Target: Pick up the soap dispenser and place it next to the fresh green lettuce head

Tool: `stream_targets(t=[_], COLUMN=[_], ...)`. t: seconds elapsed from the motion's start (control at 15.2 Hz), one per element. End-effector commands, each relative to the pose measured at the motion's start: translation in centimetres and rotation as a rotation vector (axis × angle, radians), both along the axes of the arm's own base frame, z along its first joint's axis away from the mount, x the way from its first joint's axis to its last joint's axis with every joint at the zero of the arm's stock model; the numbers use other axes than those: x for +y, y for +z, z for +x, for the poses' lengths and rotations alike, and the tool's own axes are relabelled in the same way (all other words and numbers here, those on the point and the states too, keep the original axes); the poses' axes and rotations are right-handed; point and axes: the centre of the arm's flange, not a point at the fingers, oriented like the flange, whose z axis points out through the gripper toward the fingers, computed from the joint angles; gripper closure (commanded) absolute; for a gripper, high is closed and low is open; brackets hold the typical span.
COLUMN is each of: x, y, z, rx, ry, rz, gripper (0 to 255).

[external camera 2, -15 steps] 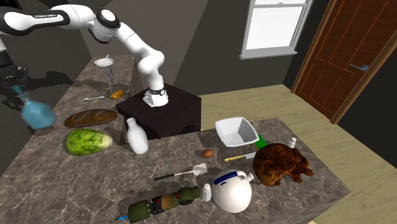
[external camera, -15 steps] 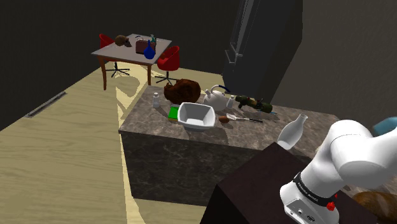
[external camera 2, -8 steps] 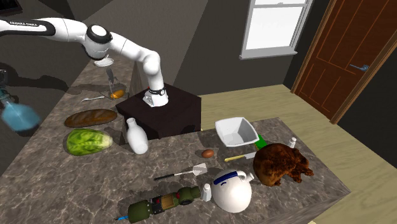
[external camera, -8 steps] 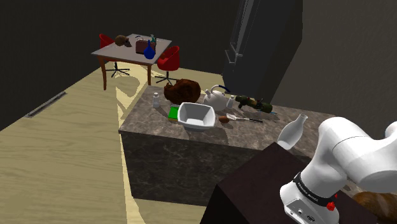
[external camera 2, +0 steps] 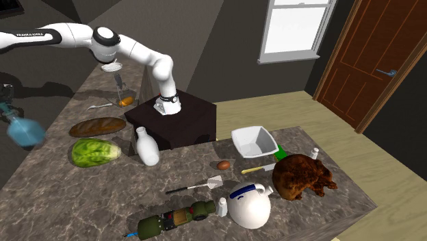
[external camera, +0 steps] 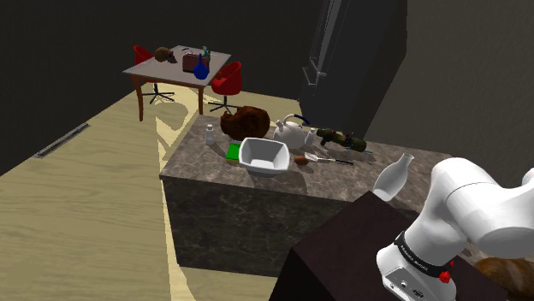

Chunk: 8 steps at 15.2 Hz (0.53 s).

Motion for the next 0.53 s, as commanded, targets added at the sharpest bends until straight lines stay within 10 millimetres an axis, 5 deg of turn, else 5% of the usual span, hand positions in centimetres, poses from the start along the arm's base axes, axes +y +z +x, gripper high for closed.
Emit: stream_targets(t=[0.0, 0.46], x=[0.0, 0.0], y=[-1.0, -4.7], z=[0.0, 0.0], rx=[0.0, 0.0], ry=[0.0, 0.0], rz=[-0.001, -0.001], gripper=[255, 255])
